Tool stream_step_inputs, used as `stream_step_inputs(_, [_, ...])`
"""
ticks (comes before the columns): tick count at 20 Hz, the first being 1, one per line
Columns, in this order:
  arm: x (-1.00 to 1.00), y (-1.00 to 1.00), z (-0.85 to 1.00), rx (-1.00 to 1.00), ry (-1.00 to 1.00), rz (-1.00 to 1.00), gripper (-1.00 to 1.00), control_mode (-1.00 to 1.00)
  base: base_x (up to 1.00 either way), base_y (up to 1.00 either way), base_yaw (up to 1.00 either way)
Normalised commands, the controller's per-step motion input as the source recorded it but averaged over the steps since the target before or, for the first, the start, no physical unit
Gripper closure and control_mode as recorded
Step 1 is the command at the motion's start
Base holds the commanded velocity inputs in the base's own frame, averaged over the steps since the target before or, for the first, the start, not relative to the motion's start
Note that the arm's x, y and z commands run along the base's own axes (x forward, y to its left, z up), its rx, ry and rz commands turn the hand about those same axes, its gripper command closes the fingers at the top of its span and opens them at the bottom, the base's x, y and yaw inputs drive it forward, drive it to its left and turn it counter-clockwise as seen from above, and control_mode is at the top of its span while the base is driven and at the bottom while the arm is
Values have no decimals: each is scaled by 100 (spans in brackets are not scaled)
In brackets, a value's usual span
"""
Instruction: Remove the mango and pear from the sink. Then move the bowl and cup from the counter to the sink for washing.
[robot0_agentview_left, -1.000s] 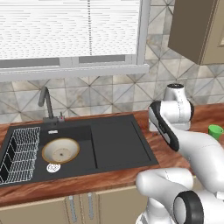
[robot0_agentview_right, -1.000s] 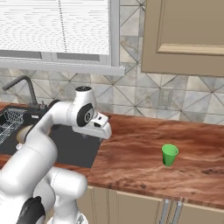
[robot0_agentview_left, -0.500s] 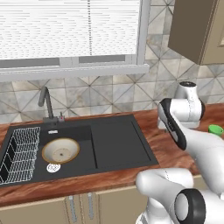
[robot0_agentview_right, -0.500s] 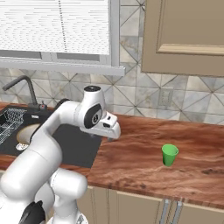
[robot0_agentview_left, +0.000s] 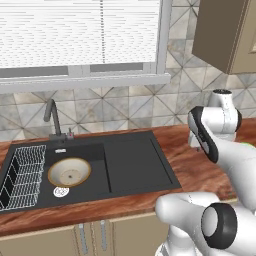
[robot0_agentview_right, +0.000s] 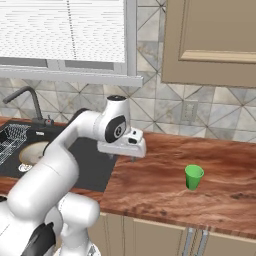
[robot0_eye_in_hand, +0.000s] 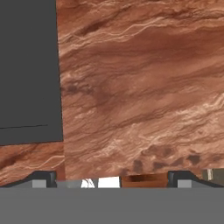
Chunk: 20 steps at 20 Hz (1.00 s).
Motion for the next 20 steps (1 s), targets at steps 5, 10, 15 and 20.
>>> stream_step_inputs(5, [-7, -33, 21, -2, 2, 6, -100, -100, 0, 0, 0])
stream_step_inputs(10, [-10, -38, 12, 0, 0, 0, -100, -100, 0, 0, 0])
stream_step_inputs(15, [-1, -43, 1, 2, -3, 0, -100, -100, 0, 0, 0])
stream_step_inputs(20, [0, -45, 0, 6, -6, 0, -100, -100, 0, 0, 0])
